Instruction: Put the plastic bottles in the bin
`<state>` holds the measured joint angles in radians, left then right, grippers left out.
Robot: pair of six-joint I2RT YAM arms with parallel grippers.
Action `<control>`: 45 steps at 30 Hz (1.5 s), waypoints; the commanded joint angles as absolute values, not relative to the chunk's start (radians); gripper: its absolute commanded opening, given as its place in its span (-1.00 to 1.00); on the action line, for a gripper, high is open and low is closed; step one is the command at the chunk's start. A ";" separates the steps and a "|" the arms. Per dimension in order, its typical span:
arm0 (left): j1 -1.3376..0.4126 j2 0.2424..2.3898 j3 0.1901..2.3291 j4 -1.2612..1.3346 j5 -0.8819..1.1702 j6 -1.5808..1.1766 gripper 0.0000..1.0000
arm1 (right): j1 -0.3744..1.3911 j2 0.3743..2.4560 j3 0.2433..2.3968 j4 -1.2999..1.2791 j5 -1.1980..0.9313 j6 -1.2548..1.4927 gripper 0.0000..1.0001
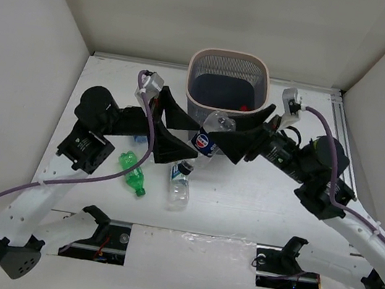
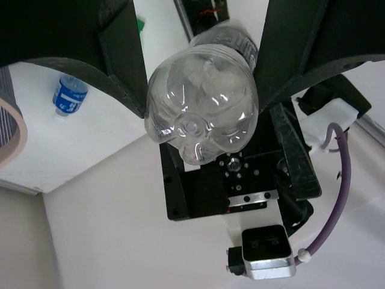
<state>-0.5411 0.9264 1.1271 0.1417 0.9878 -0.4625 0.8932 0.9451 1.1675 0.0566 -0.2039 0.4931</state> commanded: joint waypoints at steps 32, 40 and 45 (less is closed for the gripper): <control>-0.538 1.639 1.805 0.210 0.414 -0.339 -0.25 | 0.953 0.617 1.198 -0.224 0.428 0.394 1.00; -0.538 1.770 2.023 0.068 0.269 -0.364 1.00 | 0.953 0.572 1.203 -0.379 0.497 0.413 1.00; -0.538 1.581 1.953 -0.102 0.011 -0.414 1.00 | 0.953 0.635 1.281 -0.524 0.563 0.443 1.00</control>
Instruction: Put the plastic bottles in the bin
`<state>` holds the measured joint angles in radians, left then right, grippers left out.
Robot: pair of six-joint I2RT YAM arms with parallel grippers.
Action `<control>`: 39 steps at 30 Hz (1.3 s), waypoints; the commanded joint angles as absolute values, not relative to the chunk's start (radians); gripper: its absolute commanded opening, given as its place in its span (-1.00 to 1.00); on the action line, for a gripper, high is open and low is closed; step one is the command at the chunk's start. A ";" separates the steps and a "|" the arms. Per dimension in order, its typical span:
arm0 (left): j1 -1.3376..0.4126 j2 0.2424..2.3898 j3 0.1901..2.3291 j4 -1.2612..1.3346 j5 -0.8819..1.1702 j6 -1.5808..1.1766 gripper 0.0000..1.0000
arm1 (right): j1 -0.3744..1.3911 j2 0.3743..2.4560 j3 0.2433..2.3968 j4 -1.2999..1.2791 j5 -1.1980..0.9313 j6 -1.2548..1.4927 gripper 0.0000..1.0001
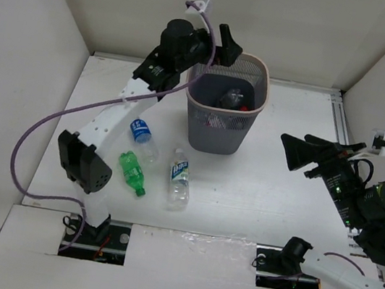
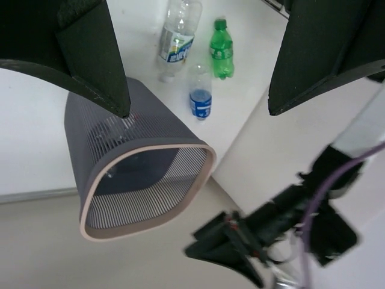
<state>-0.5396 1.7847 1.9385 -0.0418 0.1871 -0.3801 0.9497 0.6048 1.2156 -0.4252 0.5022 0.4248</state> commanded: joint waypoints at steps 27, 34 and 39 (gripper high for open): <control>-0.146 1.449 1.140 -0.370 0.037 -0.635 1.00 | 0.953 0.676 1.183 -0.517 0.396 0.485 1.00; -0.146 1.595 1.055 -0.282 0.061 -0.649 1.00 | 0.953 0.655 1.138 -0.499 0.377 0.495 1.00; -0.146 1.652 1.046 -0.238 0.037 -0.689 1.00 | 0.953 0.646 1.117 -0.489 0.367 0.495 1.00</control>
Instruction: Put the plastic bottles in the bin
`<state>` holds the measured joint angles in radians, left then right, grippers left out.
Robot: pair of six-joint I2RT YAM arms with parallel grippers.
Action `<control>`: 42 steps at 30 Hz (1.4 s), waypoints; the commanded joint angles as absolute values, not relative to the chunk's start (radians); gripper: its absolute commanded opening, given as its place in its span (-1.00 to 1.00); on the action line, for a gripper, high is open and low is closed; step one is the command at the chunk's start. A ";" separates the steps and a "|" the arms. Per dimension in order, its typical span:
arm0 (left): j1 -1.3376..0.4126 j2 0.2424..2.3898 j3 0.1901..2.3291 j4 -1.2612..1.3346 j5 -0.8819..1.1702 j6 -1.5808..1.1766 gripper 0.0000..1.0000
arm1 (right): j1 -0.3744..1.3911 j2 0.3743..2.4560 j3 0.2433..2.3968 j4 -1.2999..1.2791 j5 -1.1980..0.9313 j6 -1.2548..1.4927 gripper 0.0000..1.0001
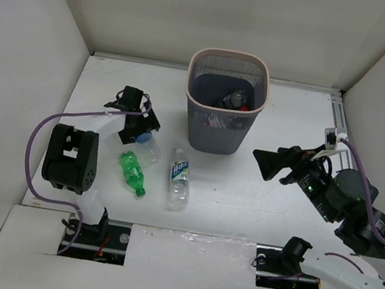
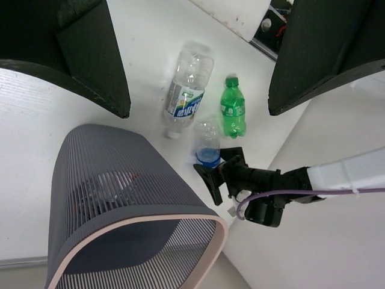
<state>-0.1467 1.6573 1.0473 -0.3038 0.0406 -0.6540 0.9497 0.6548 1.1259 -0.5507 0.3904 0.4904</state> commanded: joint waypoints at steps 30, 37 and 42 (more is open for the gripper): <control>-0.180 1.097 1.322 -0.287 0.247 -0.612 -1.00 | 0.953 0.856 1.183 -0.215 0.005 0.423 1.00; -0.195 1.008 1.428 -0.195 0.616 -0.603 -1.00 | 1.022 1.129 1.383 -0.103 -0.066 0.368 1.00; -0.195 0.988 1.459 -0.146 0.712 -0.635 -1.00 | 1.049 1.275 1.472 -0.003 -0.083 0.350 1.00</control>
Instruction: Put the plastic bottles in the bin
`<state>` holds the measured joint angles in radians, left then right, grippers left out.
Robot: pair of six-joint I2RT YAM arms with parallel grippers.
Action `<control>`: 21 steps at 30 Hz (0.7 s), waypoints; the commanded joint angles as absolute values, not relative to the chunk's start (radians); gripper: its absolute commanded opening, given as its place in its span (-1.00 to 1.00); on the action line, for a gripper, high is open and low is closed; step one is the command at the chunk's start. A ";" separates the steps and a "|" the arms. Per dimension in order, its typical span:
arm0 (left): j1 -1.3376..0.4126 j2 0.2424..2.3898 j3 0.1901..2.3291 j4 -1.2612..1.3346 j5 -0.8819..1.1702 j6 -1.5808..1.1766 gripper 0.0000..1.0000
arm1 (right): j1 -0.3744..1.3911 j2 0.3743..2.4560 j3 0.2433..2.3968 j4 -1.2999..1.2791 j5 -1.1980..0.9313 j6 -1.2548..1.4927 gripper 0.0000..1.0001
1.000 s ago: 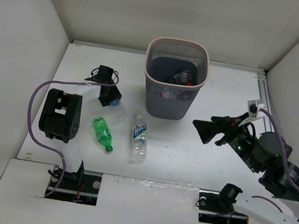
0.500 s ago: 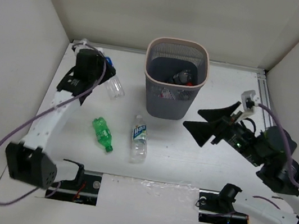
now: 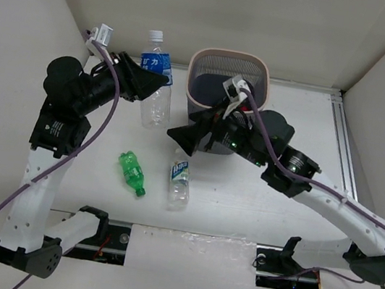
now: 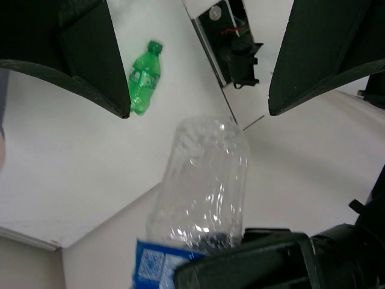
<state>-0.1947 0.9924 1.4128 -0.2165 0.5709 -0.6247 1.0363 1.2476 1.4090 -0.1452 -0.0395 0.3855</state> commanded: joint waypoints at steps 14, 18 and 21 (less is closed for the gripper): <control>-0.195 0.896 1.312 0.067 0.844 -0.785 -1.00 | 1.087 1.485 1.577 0.133 -0.172 0.382 1.00; -0.195 0.896 1.302 0.067 0.854 -0.785 -1.00 | 1.088 1.505 1.597 0.169 -0.172 0.400 0.69; -0.195 0.896 1.302 0.057 0.844 -0.775 -0.64 | 1.088 1.505 1.597 0.169 -0.134 0.400 -0.40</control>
